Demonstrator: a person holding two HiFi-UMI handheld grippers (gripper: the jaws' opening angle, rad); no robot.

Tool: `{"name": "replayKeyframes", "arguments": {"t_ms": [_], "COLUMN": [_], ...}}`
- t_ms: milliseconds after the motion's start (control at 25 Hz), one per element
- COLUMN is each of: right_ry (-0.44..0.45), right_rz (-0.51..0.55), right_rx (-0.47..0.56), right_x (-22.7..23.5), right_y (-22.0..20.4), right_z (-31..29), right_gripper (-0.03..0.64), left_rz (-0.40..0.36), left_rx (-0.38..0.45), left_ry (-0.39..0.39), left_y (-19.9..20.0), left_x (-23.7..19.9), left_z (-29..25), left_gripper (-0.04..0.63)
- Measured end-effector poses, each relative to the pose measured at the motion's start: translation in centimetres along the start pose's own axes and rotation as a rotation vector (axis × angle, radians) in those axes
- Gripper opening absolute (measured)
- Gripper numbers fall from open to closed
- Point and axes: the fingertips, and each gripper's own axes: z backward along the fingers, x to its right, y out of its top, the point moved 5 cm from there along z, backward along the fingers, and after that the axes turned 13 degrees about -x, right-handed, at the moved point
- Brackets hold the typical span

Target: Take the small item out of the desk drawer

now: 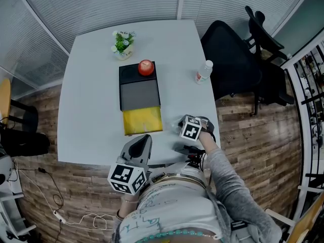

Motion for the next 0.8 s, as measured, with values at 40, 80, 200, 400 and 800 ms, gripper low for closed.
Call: {"name": "replayKeyframes", "arguments": {"t_ms": [40, 80, 200, 400, 800], "right_ry": [0.002, 0.003, 0.0, -0.012, 0.005], "right_rz": [-0.004, -0.008, -0.012, -0.007, -0.032], "right_rx": [0.003, 0.007, 0.009, 0.01, 0.027], "right_x": [-0.01, -0.02, -0.04, -0.07, 0.05], "right_y": [0.0, 0.0, -0.1, 0.02, -0.22], "right_z": [0.03, 0.06, -0.05, -0.1, 0.37], "right_gripper": [0.005, 0.003, 0.003, 0.003, 0.015], "left_rz": [-0.002, -0.003, -0.006, -0.004, -0.005], "left_rx": [0.001, 0.002, 0.008, 0.012, 0.022], "left_ry": [0.0, 0.0, 0.001, -0.003, 0.0], "left_y": [0.02, 0.03, 0.04, -0.04, 0.07], "left_x": [0.06, 0.12, 0.25, 0.36, 0.8], "left_z": [0.03, 0.04, -0.02, -0.04, 0.2], "left_gripper": [-0.003, -0.003, -0.003, -0.003, -0.003]}}
